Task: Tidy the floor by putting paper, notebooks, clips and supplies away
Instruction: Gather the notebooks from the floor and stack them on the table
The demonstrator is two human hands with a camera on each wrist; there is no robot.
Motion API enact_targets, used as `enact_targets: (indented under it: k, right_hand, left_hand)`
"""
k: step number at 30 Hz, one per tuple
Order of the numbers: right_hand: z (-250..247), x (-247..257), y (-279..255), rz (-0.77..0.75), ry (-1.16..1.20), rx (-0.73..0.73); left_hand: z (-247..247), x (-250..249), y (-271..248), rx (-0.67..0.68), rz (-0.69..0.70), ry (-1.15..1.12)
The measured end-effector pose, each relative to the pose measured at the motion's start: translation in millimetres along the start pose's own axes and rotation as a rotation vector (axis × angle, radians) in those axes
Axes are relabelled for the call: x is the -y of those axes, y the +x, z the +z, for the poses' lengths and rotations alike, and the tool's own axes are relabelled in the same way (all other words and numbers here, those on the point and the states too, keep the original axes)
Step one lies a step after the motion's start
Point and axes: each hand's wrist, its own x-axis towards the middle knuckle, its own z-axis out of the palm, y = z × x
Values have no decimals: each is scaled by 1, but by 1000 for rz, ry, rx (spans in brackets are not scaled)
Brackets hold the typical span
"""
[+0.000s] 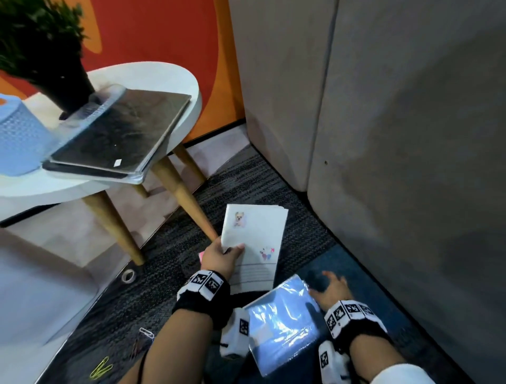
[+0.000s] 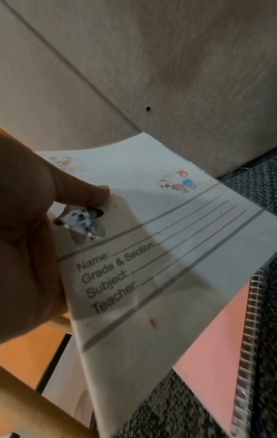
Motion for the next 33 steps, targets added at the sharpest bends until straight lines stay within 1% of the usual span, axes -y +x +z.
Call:
enact_targets:
  k: [2,4,8,13,17,19,21,23,25,29,33]
  right_hand:
    - [21,-10,3,85,-19,76]
    - [36,-17,6,153,-37,119]
    - [58,-25,7,225,-84,105]
    - [78,-33,5,249,-183,75]
    - [79,-38,2,274,-192,44]
    - [75,-37,3,297,-147,94]
    - [67,-33,8,311,-46,155]
    - [54,-25,12,276,23,216]
    - [42,-13,15,178,117,230]
    - [15,23,8,-8,306,151]
    - [-28,64,-9,-122,432,77]
  left_hand:
    - [0,6,-1,-4,-10,-21]
    - [2,11,-3,-7,-13,-42]
    - [7,17,-4,6,-1,-14]
    - [10,21,-6,11,12,22]
    - [10,22,-7,-5,8,44]
    - [10,24,-6,-13,-5,50]
    - [11,25,-6,-18,-11,54]
    - [13,24,-6,-23,-11,60]
    - [14,20,-8,-29,-10,63]
    - [17,14,-8,-20,-22,85]
    - [20,2,-8,9,-15,47]
